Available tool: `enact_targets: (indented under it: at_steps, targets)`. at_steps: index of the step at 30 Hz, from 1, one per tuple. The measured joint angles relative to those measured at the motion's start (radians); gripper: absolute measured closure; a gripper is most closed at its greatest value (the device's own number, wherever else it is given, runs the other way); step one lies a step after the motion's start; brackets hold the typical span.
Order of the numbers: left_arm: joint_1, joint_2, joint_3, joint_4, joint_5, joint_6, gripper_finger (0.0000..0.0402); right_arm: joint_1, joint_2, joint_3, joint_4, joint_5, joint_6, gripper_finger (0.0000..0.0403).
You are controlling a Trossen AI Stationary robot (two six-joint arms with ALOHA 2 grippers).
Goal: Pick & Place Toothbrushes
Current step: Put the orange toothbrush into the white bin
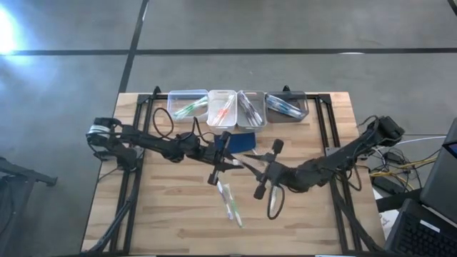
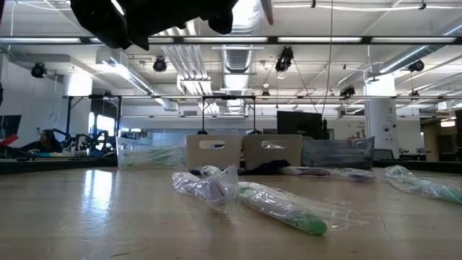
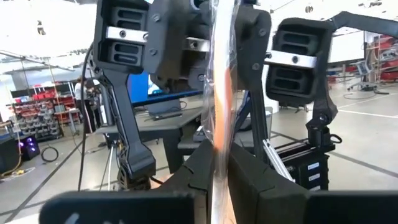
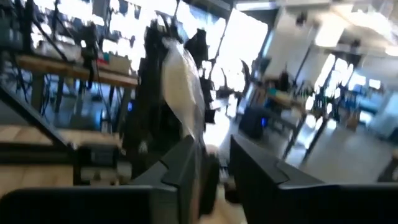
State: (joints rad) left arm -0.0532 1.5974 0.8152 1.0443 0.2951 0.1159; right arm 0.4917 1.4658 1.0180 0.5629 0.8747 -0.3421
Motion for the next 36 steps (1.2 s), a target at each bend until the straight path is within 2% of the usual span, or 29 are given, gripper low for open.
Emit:
enact_targets:
  at_steps: [6,10,14,19,22,25,29,36]
  targets:
    - [0.0,-0.016,-0.001,-0.062,-0.006,-0.02,0.0369,0.012,-0.114,0.001,-0.416,0.046,0.281,0.0257]
    - [0.001,-0.063,0.0,-0.183,-0.053,-0.021,0.0369,0.012,-0.192,0.001,-0.749,0.047,0.578,0.0236]
    - [0.001,-0.138,0.013,-0.361,-0.181,-0.022,0.0369,0.012,-0.242,-0.009,-1.052,0.046,0.847,0.0224]
    - [0.002,-0.235,0.042,-0.622,-0.403,-0.023,0.0369,0.012,-0.26,-0.029,-1.303,0.103,1.072,0.0218]
    - [0.008,-0.286,0.074,-0.769,-0.501,-0.037,0.0369,0.011,-0.26,-0.041,-1.394,0.165,1.171,0.0221]
    - [0.02,-0.318,0.119,-0.891,-0.56,-0.072,0.0369,0.011,-0.261,-0.065,-1.431,0.177,1.222,0.0231]
    - [0.05,-0.328,0.202,-1.06,-0.576,-0.128,0.0369,0.006,-0.262,-0.101,-1.431,0.187,1.226,0.0247]
    - [0.091,-0.325,0.357,-1.271,-0.622,-0.17,0.0369,-0.041,-0.271,-0.141,-1.445,0.279,1.226,0.0277]
